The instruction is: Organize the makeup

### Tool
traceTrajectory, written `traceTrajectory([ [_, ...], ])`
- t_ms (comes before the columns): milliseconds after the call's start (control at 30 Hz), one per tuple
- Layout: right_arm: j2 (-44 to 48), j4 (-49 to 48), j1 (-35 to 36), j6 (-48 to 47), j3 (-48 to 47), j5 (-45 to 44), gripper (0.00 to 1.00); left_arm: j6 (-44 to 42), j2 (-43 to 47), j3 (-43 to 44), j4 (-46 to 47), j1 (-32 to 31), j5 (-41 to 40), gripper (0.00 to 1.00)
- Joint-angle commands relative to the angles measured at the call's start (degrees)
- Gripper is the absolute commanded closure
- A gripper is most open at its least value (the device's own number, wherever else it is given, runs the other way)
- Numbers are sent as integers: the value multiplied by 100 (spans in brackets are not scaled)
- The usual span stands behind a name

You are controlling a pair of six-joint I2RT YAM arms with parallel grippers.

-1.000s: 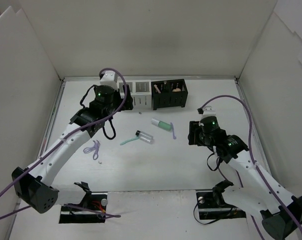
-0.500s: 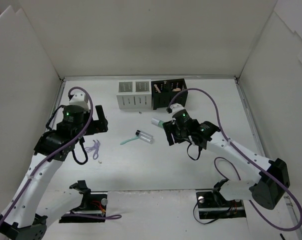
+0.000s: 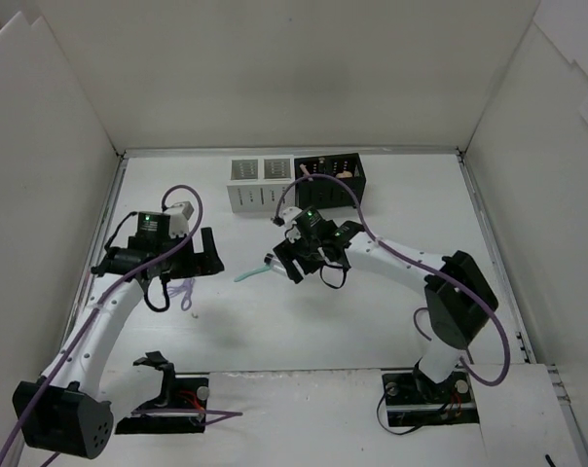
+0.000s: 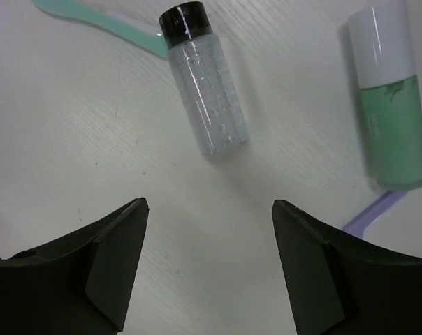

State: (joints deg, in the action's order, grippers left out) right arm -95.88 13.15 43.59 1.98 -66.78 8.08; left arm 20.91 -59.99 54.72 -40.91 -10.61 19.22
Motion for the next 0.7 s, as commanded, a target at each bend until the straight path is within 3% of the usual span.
traceTrajectory([
  [0,-247,-304,26,-391,-466,265,31,-166,400,232,435,130,118,1],
  [500,-1504,-330,9,-795,-1205,388,32,-131,514,215,426,244,82,1],
  [600,-1671,-330,-26,-813,-1275,423,36,-139,523,197,434,244,64,1],
  [667,-1741,-356,-44,-822,-1276,493,44,-131,514,197,434,244,73,1],
])
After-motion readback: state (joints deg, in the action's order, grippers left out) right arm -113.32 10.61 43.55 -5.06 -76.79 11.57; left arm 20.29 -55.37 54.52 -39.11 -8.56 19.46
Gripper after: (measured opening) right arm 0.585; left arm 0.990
